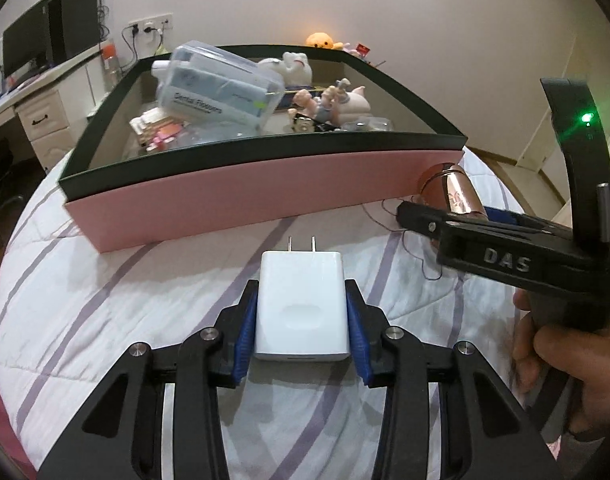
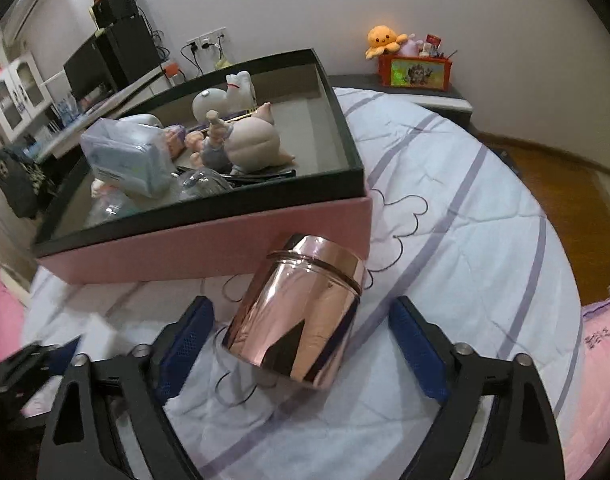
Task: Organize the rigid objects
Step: 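Grasp the white charger with the left tool while the right tool grasps the copper canister, then lower the charger and copper canister into the pink box and release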
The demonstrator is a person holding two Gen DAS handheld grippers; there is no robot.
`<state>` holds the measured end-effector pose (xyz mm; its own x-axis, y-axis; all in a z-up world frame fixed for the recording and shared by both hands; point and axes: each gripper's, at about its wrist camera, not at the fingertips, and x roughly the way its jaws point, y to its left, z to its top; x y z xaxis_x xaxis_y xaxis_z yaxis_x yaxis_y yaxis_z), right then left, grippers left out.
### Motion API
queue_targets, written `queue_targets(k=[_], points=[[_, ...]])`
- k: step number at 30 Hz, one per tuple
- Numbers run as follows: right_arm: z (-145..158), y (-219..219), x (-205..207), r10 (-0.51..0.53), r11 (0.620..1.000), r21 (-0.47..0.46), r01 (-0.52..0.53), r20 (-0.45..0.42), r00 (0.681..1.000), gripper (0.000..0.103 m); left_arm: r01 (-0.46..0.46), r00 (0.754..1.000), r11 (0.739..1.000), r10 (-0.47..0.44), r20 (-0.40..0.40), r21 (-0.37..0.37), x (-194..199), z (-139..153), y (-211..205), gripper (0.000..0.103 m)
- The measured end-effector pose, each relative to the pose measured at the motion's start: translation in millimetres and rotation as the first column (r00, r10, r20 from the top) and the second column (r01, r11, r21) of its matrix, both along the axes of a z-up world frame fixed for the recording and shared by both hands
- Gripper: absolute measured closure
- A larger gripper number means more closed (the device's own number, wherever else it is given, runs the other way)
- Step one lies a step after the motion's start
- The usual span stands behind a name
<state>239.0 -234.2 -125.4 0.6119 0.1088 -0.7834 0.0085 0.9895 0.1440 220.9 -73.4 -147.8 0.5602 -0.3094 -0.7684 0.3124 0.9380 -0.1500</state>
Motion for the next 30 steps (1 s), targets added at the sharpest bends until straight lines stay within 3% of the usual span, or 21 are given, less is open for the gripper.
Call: queue_targets(k=[2,15,26,28,30], points=[[3.4,-1.0,-6.5,0.017,1.000,0.025,-0.017,0.006,1.000,0.047,-0.013,1.000,1.000,0.013,-0.001,-0.006,-2.1,0.4,7.1,0.062],[29.8,10.8,-51.2,0.101,0.992,0.067,-0.104,0.052,0.994,0.047,-0.037,0.999,0.999,0.037,0.012,-0.038,-12.0,10.7,28.5,0.062],[85.8,17.9,-34.0,0.145,0.986,0.058,-0.158,0.177,0.973,0.047,-0.088,0.988,0.993,0.097,0.122,-0.081,7.2,63.0,60.7,0.062],[93.6,18.5,-24.1,0.148,0.986,0.049,-0.160,0.195,0.970,0.047,-0.093,0.982,0.993,0.105,0.159,-0.079,15.7,76.9,62.3,0.076],[100.0,18.6,-10.1,0.148,0.986,0.043,-0.161,0.208,0.967,0.047,-0.096,0.979,0.992,0.110,0.172,-0.087,23.7,86.2,64.3,0.079]])
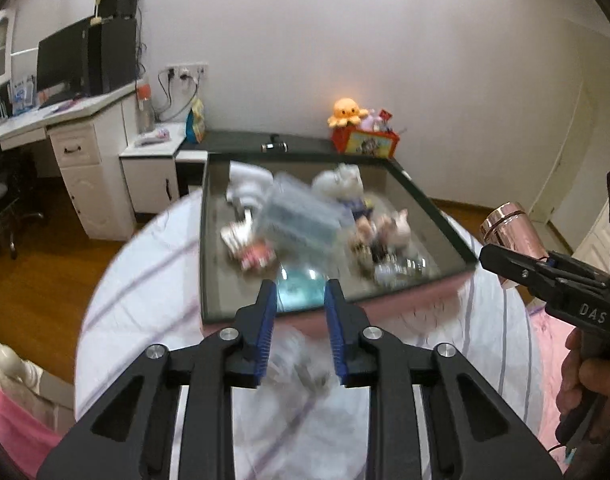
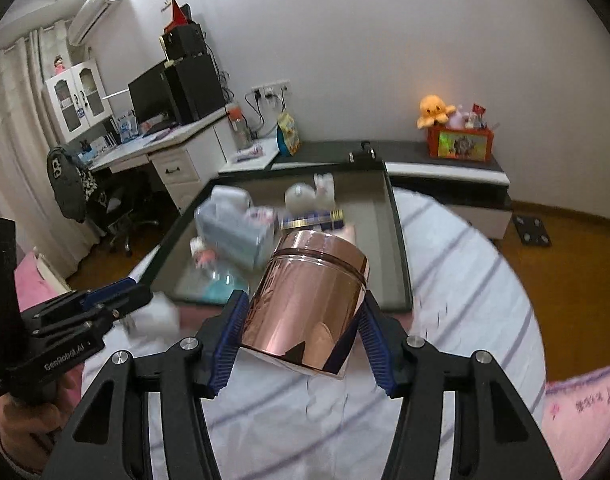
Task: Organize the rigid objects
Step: 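Lower the charger and copper canister into the pink box and release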
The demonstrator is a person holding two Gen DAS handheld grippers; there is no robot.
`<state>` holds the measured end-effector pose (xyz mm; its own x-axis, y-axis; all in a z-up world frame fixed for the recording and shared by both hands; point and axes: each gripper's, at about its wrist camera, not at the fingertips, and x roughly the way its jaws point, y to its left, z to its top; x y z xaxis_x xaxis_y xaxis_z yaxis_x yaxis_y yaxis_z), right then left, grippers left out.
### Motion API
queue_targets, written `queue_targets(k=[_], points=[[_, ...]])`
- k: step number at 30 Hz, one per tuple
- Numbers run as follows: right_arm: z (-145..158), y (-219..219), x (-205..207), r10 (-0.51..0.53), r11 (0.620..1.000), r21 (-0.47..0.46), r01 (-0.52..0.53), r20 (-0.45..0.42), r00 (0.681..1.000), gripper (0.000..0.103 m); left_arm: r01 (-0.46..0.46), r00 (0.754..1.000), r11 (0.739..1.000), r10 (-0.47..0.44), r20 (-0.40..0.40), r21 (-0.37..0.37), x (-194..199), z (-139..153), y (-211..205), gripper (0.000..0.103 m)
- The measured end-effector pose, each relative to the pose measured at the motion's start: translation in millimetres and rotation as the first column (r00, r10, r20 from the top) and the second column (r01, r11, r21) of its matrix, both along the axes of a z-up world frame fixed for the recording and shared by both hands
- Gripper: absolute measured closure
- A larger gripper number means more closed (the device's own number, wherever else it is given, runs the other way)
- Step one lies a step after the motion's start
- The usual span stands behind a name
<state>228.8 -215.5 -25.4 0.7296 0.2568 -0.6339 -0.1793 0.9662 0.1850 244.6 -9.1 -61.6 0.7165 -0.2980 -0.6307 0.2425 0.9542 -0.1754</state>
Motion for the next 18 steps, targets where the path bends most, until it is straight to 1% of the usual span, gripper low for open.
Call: queue_targets(k=[4,7,9,10,11,13,14,16,18], points=[[4.1,-0.2,20.5,0.000,1.000,-0.001,0.000,0.007,1.000,0.047,-0.005,0.999,1.000,0.005,0.034,-0.008,13.8,14.4,3.0,0.079],[1.5,2.2,26.8,0.011,1.000,0.007,-0.011,0.002,1.000,0.047,-0.020,1.000,1.000,0.020,0.022,-0.017,19.0,11.2,8.4,0.079],[-1.8,3.2,25.0,0.018,1.000,0.012,-0.018,-0.002,1.000,0.047,-0.028,1.000,0.999,0.029,0.008,-0.020,16.3,5.6,13.5,0.079],[-4.3,3.4,24.1,0.021,1.000,0.016,-0.020,-0.006,1.000,0.047,-0.032,0.999,0.999,0.032,-0.004,-0.011,12.7,0.1,16.0,0.078],[-6.8,3.7,23.1,0.022,1.000,0.018,-0.021,-0.011,1.000,0.047,-0.033,0.999,0.999,0.033,-0.014,-0.003,10.1,-4.5,16.9,0.073],[-11.9,3.0,20.6,0.023,0.999,0.029,-0.022,-0.024,0.999,0.047,-0.054,0.998,0.998,0.055,-0.044,0.016,-0.6,-18.7,19.5,0.050],[-14.2,2.6,19.0,0.022,0.999,0.031,-0.021,-0.029,0.999,0.047,-0.069,0.996,0.997,0.070,-0.051,0.021,-6.1,-23.1,21.7,0.028],[-16.1,2.4,16.2,0.023,0.999,0.038,-0.022,-0.035,0.999,0.047,-0.096,0.994,0.995,0.098,-0.058,0.036,-18.2,-36.3,23.8,0.011],[-17.5,3.2,12.8,0.024,0.999,0.040,-0.022,-0.038,0.999,0.047,-0.105,0.990,0.993,0.109,-0.094,0.055,-21.7,-51.5,21.9,0.005]])
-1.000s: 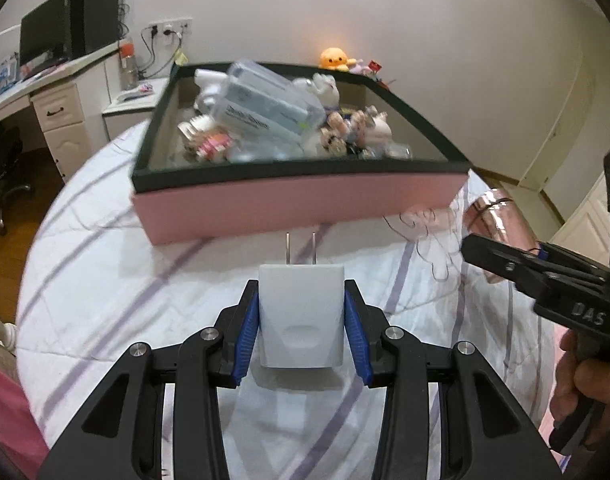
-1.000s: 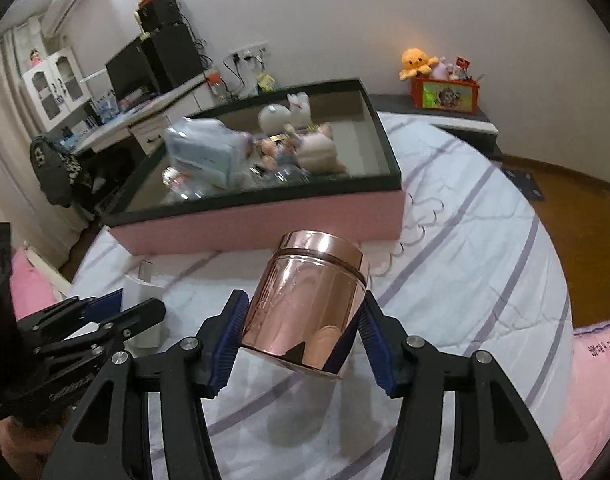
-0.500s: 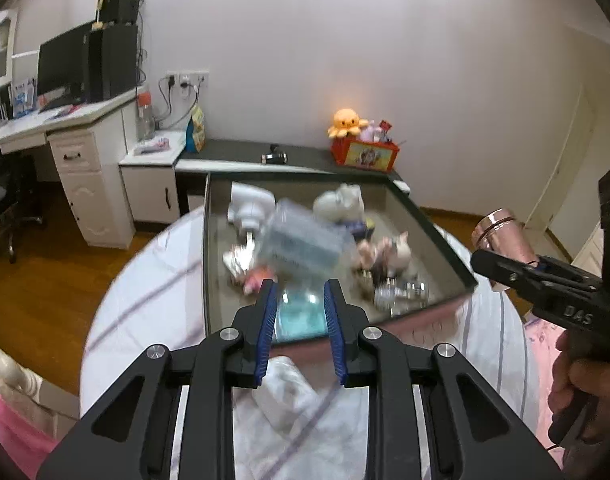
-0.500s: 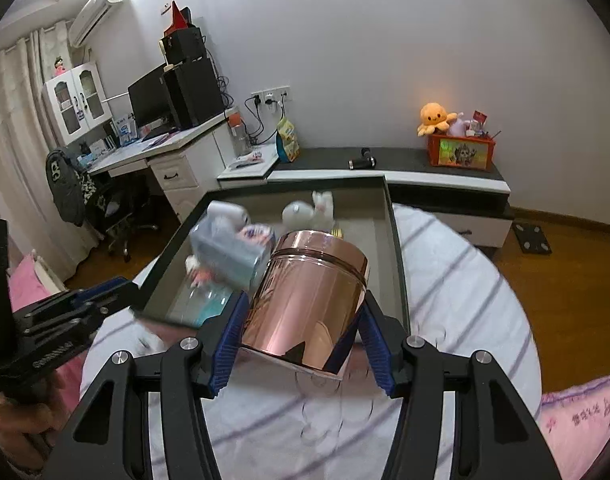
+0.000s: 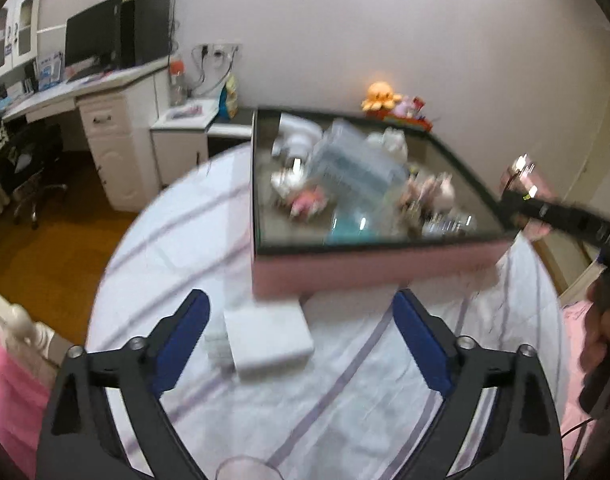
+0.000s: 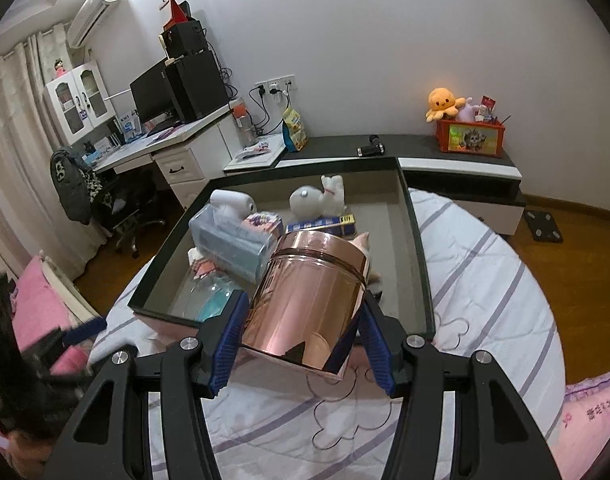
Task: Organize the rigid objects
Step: 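Lower the charger and copper canister into the pink box and release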
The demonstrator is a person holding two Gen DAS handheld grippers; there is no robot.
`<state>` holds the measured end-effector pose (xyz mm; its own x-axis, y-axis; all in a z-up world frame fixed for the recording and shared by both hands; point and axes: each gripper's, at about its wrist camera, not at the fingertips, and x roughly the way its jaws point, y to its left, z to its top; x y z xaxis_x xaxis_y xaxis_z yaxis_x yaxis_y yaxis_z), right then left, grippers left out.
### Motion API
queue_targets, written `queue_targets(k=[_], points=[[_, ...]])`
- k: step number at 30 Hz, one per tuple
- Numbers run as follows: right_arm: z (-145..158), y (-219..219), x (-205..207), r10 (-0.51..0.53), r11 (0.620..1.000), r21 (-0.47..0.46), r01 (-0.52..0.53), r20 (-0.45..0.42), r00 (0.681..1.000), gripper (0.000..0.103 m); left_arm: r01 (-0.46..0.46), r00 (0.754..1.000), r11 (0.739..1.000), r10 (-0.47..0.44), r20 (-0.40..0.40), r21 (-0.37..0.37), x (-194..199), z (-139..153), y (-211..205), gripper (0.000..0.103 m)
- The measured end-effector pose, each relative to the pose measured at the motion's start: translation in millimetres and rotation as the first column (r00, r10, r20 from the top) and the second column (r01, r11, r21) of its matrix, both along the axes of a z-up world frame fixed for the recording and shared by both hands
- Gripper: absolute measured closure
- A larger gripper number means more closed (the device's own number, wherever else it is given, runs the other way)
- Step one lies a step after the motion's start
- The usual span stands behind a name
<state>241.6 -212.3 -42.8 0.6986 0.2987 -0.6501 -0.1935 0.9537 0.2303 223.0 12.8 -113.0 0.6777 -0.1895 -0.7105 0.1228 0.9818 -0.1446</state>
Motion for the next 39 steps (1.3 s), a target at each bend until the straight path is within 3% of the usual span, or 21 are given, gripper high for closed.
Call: queue_targets(k=[5,8,15,16,17,18,23,30,39], points=[[-1.7,0.3,-8.2,0.006,1.000,0.005,-0.006,-0.007,1.000,0.047,-0.043,0.996,0.999,0.046,-0.077,0.031,9.7,-33.9,0.6,0.005],[-2.7,-1.1,-12.7,0.001,1.000,0.000,-0.001,-0.011,1.000,0.047,-0.053,0.995,0.998,0.056,-0.077,0.034,6.9,-38.3,1.5,0.006],[-7.2,0.6,-16.5,0.006,1.000,0.009,-0.006,-0.023,1.000,0.047,-0.077,0.992,0.996,0.081,-0.094,0.048,9.9,-42.8,1.5,0.016],[-7.1,0.9,-16.7,0.007,1.000,0.010,-0.007,-0.023,1.000,0.047,-0.077,0.993,0.996,0.082,-0.090,0.051,9.9,-42.8,1.3,0.019],[-7.2,1.1,-17.0,0.008,1.000,0.010,-0.008,-0.023,1.000,0.047,-0.077,0.993,0.996,0.081,-0.084,0.050,9.7,-42.3,2.1,0.032],[-7.4,1.3,-17.4,0.008,1.000,0.012,-0.008,-0.023,1.000,0.047,-0.070,0.994,0.997,0.073,-0.082,0.040,10.7,-42.0,3.6,0.035],[-7.3,1.7,-18.6,0.009,1.000,0.011,-0.008,-0.023,1.000,0.047,-0.039,0.996,0.999,0.041,-0.078,0.023,8.6,-39.4,3.9,0.036],[-3.5,-0.9,-19.3,0.003,1.000,0.009,-0.003,-0.012,1.000,0.047,-0.002,0.999,1.000,0.003,-0.032,0.012,-4.7,-19.6,-5.4,0.036],[13.7,-4.2,-12.2,0.003,1.000,-0.002,-0.003,0.028,1.000,0.047,0.024,0.997,1.000,-0.023,0.077,-0.012,3.2,33.3,-7.5,0.036]])
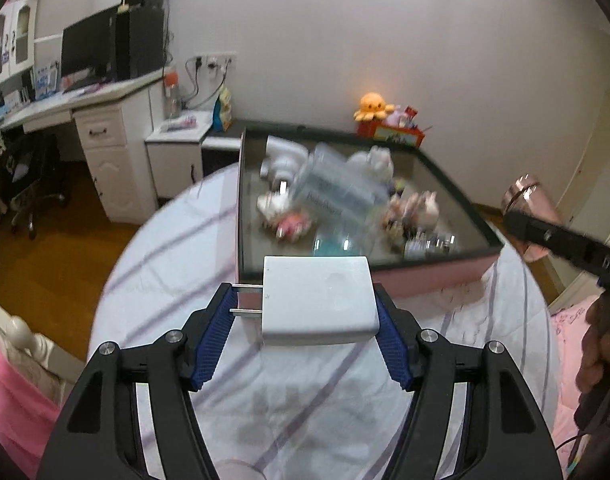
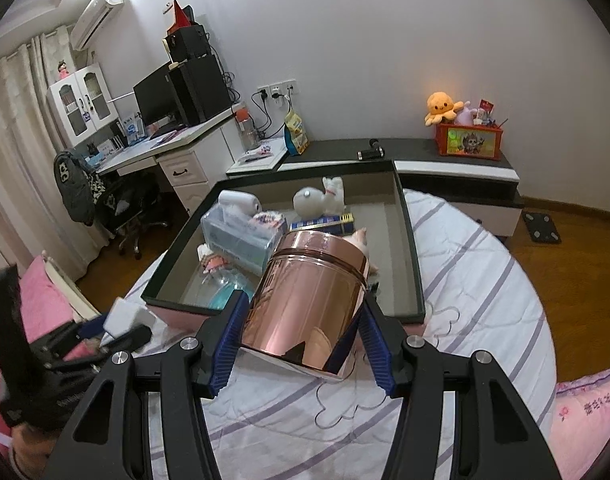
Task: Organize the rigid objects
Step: 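Lower the charger and copper canister into the pink box and release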
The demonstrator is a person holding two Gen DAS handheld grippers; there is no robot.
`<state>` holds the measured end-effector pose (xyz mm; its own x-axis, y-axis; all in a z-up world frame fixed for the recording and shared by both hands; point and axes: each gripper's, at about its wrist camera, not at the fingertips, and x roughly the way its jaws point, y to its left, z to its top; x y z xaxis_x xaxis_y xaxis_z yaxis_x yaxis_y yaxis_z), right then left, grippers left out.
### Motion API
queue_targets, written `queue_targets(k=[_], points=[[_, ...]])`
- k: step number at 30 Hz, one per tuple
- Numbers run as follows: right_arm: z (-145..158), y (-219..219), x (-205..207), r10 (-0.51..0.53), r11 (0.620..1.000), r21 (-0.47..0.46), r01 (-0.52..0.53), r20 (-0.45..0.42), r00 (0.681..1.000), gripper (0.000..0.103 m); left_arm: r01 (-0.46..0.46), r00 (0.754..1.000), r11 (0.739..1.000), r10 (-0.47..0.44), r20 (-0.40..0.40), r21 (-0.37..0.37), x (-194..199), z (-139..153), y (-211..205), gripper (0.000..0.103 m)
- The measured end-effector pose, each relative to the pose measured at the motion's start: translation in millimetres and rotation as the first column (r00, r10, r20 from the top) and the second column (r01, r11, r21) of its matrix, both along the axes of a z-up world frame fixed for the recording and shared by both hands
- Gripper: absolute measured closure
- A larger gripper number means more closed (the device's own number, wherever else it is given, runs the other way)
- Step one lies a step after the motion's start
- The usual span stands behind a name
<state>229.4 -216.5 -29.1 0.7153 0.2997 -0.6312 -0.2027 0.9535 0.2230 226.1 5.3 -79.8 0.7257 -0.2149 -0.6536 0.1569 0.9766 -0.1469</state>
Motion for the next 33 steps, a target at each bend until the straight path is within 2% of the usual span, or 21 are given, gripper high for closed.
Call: queue_targets(k=[4,8,16,22,23,24,25,26,27,29,31,32,33], points=[[7.7,1.5,9.8,0.006,1.000,-0.015,-0.005,0.018,1.000,0.047,0.009,0.999,1.000,-0.008,0.047,-0.009,17.9,21.4,-2.9,0.036],[11.0,2.0,21.1,0.006,1.000,-0.030,-0.005,0.023,1.000,0.047,0.015,0.998,1.000,-0.015,0.060,-0.012,41.7,27.6,-7.5,0.036],[-0.3,1.7,45.6,0.004,0.998,-0.055,-0.005,-0.004,1.000,0.047,0.035,0.999,0.999,-0.035,0.027,-0.007,78.9,11.9,-26.1,0.035],[-17.1,1.6,60.4,-0.003,0.998,-0.059,0.000,-0.049,0.999,0.046,0.028,0.999,1.000,-0.028,-0.024,0.011,91.1,-7.3,-31.7,0.035],[-20.5,1.5,62.2,-0.001,0.998,-0.061,-0.002,-0.059,0.998,0.046,0.024,0.999,1.000,-0.024,-0.025,0.012,91.0,-8.1,-31.3,0.032],[-22.2,2.2,63.4,-0.001,0.998,-0.062,-0.003,-0.067,0.998,0.045,0.022,0.999,1.000,-0.021,-0.025,0.013,90.4,-8.1,-30.5,0.026],[-24.7,1.8,64.3,-0.001,0.998,-0.061,-0.003,-0.072,0.997,0.043,0.018,1.000,1.000,-0.018,-0.020,0.011,88.6,-6.9,-29.6,0.021],[-26.8,1.1,63.7,-0.004,0.998,-0.056,0.000,-0.072,0.997,0.033,0.008,1.000,1.000,-0.007,-0.007,0.015,85.4,-4.2,-28.5,0.011],[-27.5,0.4,62.5,-0.010,0.999,-0.053,0.006,-0.072,0.997,0.019,-0.001,1.000,1.000,0.001,0.003,0.019,82.7,-1.8,-27.2,0.004],[-26.3,-2.0,57.9,-0.029,0.999,-0.038,0.026,-0.066,0.997,0.017,-0.013,1.000,1.000,0.012,0.026,0.026,75.3,4.5,-25.1,0.000],[-23.7,-4.7,53.2,-0.054,0.998,-0.025,0.052,-0.066,0.996,0.010,-0.013,0.999,1.000,0.012,0.032,0.025,67.7,9.8,-23.6,0.000],[-22.2,-6.1,49.7,-0.069,0.997,-0.027,0.067,-0.065,0.996,0.001,-0.014,0.999,1.000,0.013,0.033,0.025,64.3,11.9,-22.9,0.000],[-20.1,-7.2,45.9,-0.080,0.997,-0.026,0.079,-0.059,0.995,0.000,-0.015,0.999,1.000,0.014,0.035,0.027,61.3,13.9,-22.2,0.000]])
